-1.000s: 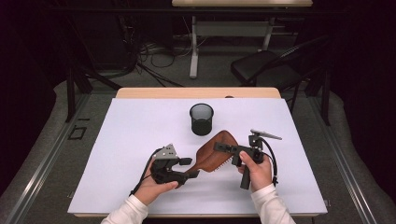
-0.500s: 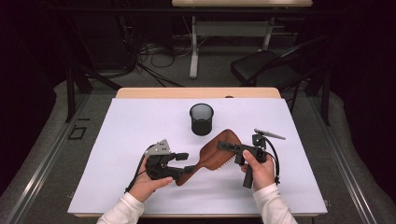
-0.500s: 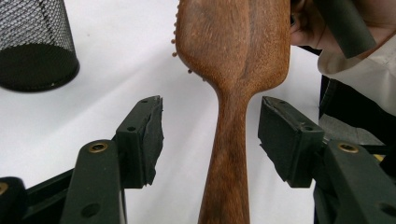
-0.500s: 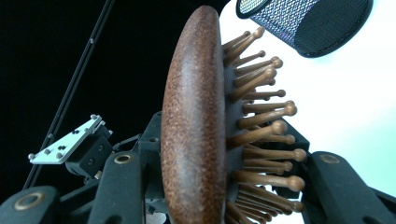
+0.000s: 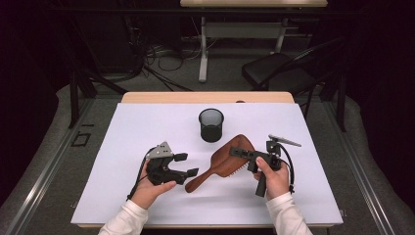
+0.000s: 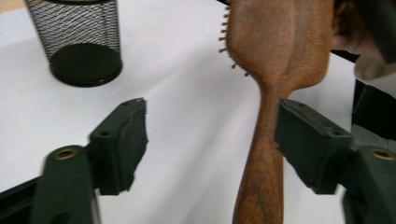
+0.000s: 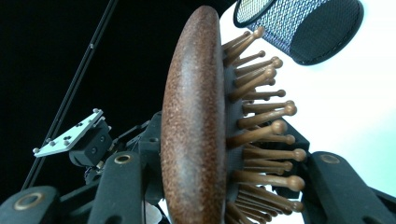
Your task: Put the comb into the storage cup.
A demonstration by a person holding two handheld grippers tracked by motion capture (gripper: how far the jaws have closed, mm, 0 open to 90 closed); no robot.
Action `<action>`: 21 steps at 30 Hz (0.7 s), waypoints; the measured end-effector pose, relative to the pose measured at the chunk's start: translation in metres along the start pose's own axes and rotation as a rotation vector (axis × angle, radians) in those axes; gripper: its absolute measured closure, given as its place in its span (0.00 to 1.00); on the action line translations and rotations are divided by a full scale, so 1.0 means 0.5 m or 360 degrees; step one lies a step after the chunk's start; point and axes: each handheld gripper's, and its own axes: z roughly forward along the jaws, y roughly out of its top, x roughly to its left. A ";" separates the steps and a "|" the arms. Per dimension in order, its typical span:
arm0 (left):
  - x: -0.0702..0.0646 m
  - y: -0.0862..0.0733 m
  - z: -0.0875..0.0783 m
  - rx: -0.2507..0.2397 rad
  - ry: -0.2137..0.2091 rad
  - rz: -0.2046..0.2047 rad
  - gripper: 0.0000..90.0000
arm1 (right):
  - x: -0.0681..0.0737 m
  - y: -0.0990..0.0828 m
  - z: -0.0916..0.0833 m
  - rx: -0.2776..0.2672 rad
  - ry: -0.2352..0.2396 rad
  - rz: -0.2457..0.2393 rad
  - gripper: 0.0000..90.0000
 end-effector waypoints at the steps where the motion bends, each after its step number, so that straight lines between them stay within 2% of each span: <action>1: 0.003 0.000 -0.001 -0.0001 0.0010 -0.0006 0.25 | 0.001 0.000 0.000 -0.0015 0.0006 -0.0003 0.55; 4: 0.012 -0.001 -0.005 -0.0017 0.0029 -0.0023 0.21 | 0.004 0.002 -0.001 -0.0028 0.0021 -0.0002 0.55; 6: 0.018 -0.001 -0.010 -0.0028 0.0045 -0.0045 0.18 | 0.007 0.004 -0.003 -0.0022 0.0006 -0.0021 0.55; 8: 0.025 -0.002 -0.014 -0.0051 0.0065 -0.0061 0.17 | 0.010 0.006 -0.004 -0.0044 0.0001 -0.0034 0.55; 12: 0.041 -0.004 -0.021 -0.0046 0.0067 -0.0100 0.17 | 0.015 0.013 -0.005 -0.0062 -0.0010 -0.0049 0.55; 16: 0.050 -0.009 -0.026 -0.0028 0.0111 -0.0086 0.17 | 0.020 0.023 -0.007 -0.0095 -0.0049 -0.0087 0.55; 18: 0.053 -0.011 -0.030 -0.0050 0.0110 -0.0098 0.17 | 0.022 0.028 -0.011 -0.0104 -0.0080 -0.0099 0.55; 21: 0.056 -0.013 -0.038 -0.0080 0.0100 -0.0077 0.17 | 0.022 0.037 -0.016 -0.0118 -0.0072 -0.0059 0.55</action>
